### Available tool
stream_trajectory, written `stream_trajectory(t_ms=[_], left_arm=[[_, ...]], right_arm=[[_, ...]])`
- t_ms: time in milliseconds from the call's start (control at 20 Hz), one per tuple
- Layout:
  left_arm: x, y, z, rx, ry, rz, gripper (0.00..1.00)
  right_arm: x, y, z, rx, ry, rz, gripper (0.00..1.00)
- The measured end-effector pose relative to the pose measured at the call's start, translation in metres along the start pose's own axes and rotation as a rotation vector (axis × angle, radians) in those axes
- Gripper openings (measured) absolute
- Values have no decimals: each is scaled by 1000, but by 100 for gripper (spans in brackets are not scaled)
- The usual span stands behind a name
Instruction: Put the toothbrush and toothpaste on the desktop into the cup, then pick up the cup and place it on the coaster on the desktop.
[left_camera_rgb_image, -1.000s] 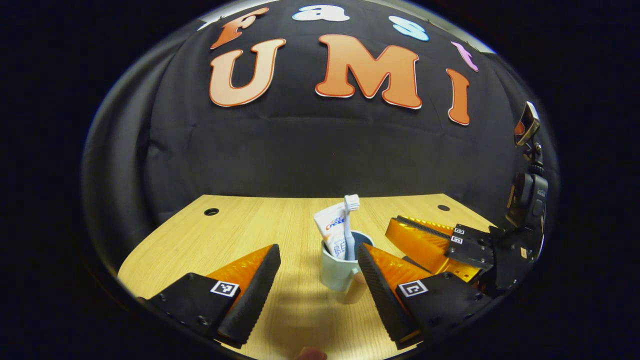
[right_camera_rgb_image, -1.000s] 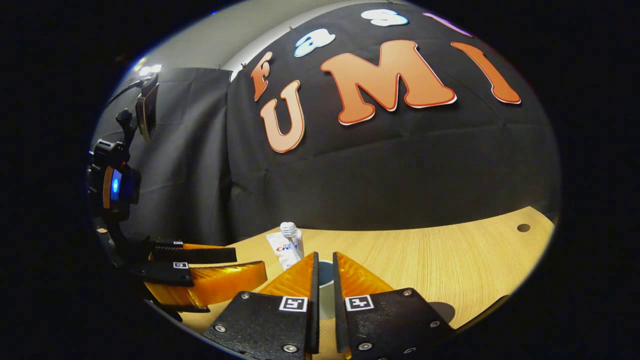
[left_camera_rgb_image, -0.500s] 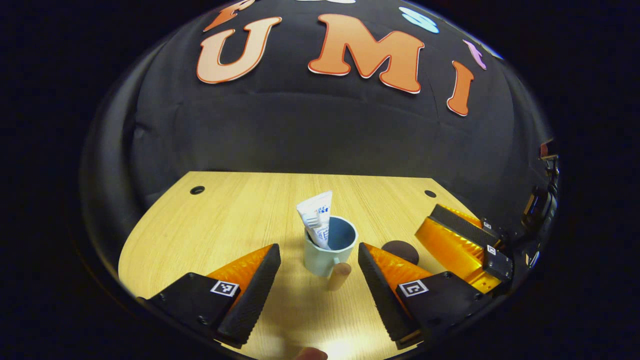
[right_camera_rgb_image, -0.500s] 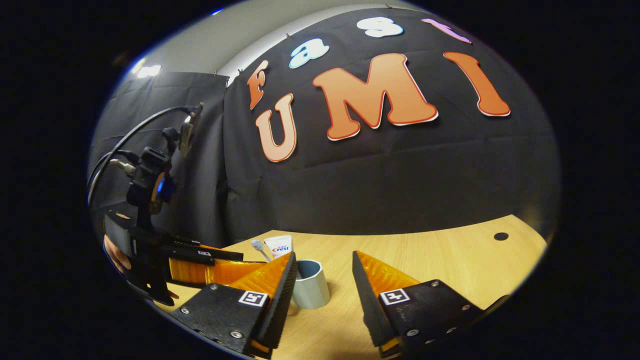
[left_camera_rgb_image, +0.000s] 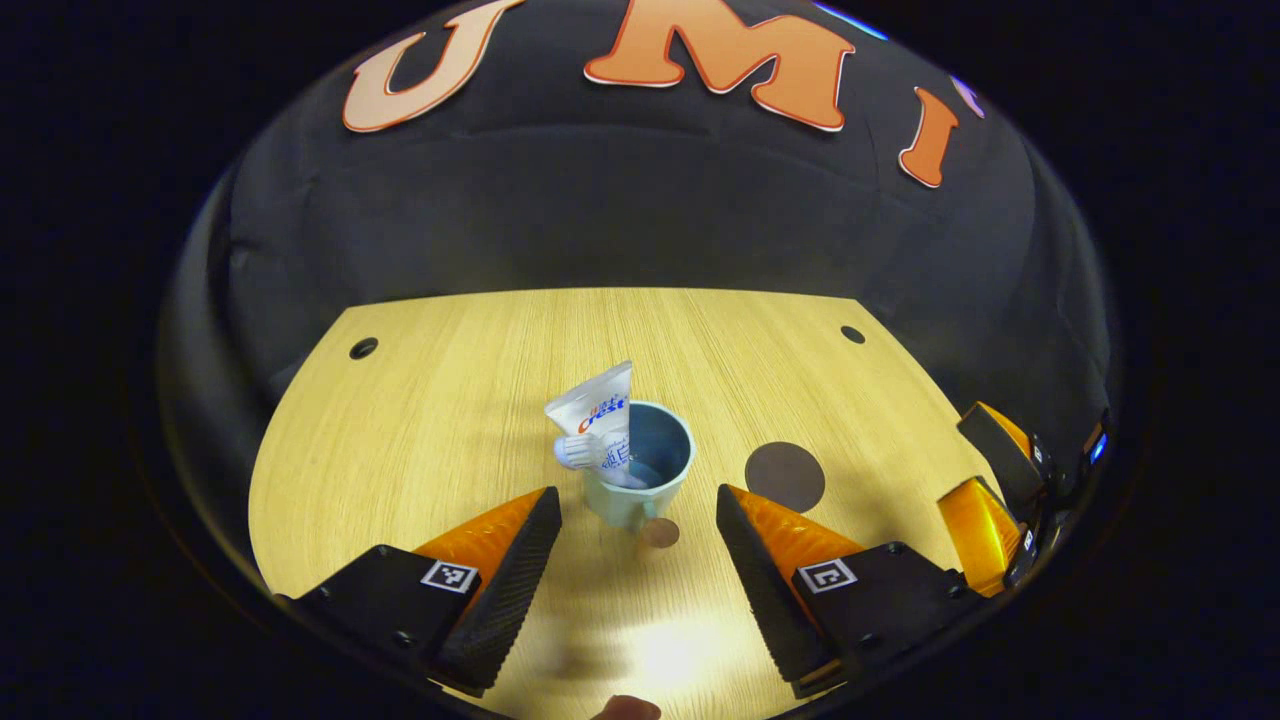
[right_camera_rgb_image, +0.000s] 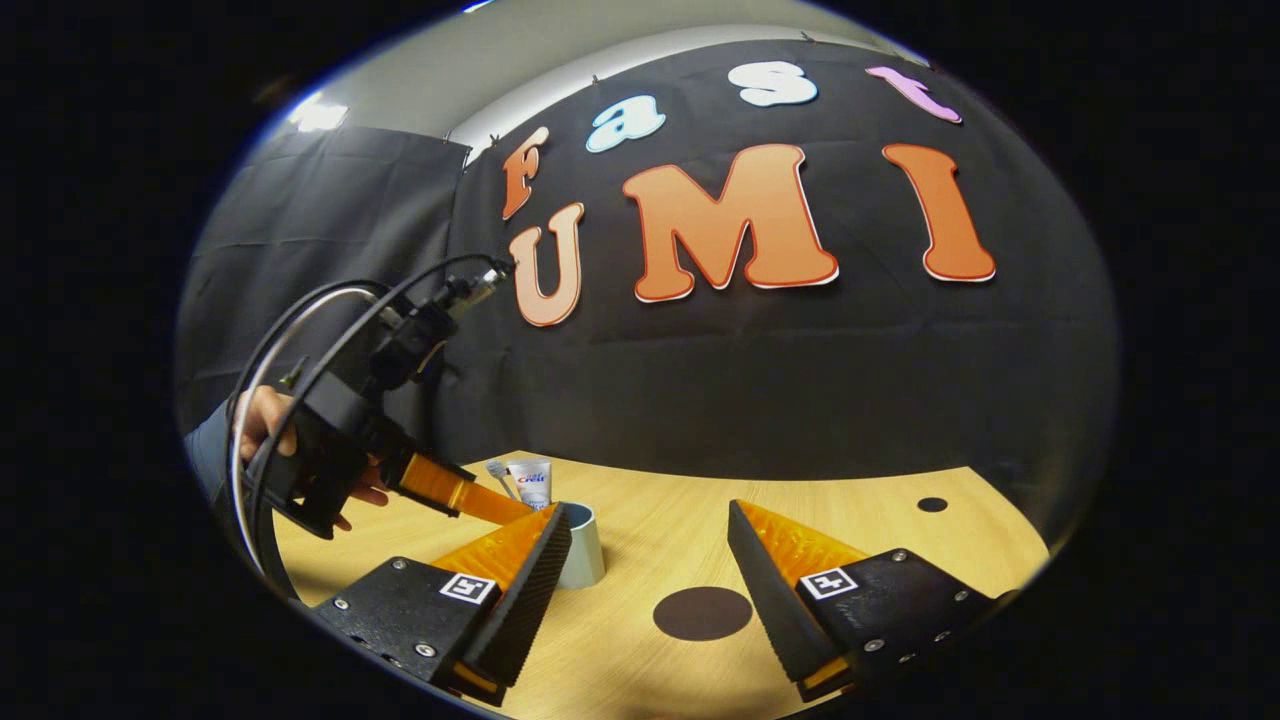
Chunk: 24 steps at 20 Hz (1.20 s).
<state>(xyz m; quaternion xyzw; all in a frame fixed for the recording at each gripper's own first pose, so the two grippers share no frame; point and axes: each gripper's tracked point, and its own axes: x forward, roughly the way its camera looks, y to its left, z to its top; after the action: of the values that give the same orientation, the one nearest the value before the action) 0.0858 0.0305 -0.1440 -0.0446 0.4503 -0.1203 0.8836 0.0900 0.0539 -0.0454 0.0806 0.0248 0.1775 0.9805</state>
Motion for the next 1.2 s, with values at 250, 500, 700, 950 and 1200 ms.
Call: stream_trajectory(t_ms=[250,500,700,950,1200], left_arm=[[14,-3,-14,-4,151,-13,100],[16,0,-13,63,242,51,100],[16,-7,-22,86,325,87,100],[19,-14,-32,91,418,104,88],[25,-27,-37,80,482,140,55]], right_arm=[[-23,-21,7,4,-20,-34,96],[-37,-39,-2,25,-10,-64,96],[-52,-46,-9,39,-1,-78,97],[-67,-53,-10,45,-10,-96,96],[-79,-51,-16,60,1,-100,97]])
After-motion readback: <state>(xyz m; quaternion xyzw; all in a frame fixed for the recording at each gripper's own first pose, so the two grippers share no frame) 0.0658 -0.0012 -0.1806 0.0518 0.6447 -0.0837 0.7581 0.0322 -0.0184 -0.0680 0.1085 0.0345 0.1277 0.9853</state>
